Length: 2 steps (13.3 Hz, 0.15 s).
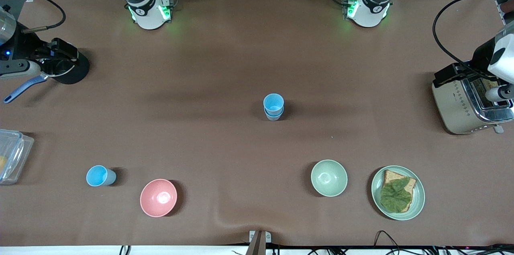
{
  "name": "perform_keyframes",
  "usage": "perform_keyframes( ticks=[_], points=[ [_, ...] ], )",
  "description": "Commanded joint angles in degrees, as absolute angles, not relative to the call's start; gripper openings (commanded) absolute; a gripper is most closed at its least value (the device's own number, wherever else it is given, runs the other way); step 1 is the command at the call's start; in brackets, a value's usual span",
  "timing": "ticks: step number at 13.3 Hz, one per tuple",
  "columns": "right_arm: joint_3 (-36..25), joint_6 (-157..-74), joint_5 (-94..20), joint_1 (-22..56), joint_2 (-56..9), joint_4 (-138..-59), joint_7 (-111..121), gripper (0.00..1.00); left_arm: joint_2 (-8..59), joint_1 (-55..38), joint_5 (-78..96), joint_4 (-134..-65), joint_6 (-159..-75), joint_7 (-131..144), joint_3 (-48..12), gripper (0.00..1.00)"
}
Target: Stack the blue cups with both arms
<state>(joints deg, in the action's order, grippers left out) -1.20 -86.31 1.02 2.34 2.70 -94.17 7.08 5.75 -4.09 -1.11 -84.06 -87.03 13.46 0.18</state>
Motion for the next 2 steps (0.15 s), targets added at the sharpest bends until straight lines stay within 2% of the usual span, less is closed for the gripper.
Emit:
perform_keyframes(
  ticks=[1,2],
  points=[
    [-1.05,-85.96,0.62,1.93,2.81,-94.04,7.38,1.00,4.75,-4.04,-2.81,-83.76,-85.87,12.22,-0.17,1.00],
    [-1.05,-85.96,0.62,1.93,2.81,-94.04,7.38,1.00,4.57,-3.96,-2.81,-83.76,-85.87,12.22,-0.18,1.00]
  ],
)
